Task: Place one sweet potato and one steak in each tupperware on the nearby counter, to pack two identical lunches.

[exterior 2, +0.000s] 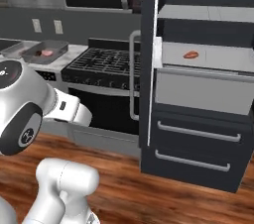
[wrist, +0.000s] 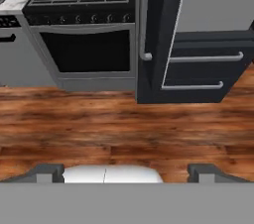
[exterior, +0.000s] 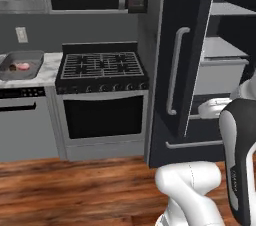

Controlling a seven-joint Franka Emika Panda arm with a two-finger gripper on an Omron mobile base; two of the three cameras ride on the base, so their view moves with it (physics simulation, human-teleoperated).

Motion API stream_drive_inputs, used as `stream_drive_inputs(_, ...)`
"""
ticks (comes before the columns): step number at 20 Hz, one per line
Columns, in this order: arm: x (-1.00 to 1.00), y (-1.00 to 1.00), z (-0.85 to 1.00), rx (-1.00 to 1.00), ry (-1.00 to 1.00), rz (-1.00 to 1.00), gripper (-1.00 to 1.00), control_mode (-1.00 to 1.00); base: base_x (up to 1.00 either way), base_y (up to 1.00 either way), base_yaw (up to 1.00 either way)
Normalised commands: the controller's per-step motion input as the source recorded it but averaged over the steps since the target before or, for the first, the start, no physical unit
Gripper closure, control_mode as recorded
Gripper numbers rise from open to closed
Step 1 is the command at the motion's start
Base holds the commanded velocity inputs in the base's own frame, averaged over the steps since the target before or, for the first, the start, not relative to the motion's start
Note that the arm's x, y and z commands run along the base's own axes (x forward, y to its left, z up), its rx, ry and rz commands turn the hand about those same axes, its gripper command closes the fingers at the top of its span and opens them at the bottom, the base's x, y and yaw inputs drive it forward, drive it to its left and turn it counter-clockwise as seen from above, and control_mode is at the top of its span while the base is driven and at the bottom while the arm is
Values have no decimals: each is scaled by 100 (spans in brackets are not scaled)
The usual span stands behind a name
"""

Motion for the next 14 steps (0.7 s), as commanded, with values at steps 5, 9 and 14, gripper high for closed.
stream_drive_inputs(5, 0, 0, 0, 0, 0, 0, -100, 100, 0, -100, 0)
stream_drive_inputs(9, 0, 0, 0, 0, 0, 0, -100, 100, 0, -100, 0)
stream_drive_inputs(14, 0, 0, 0, 0, 0, 0, -100, 100, 1, -76, 0)
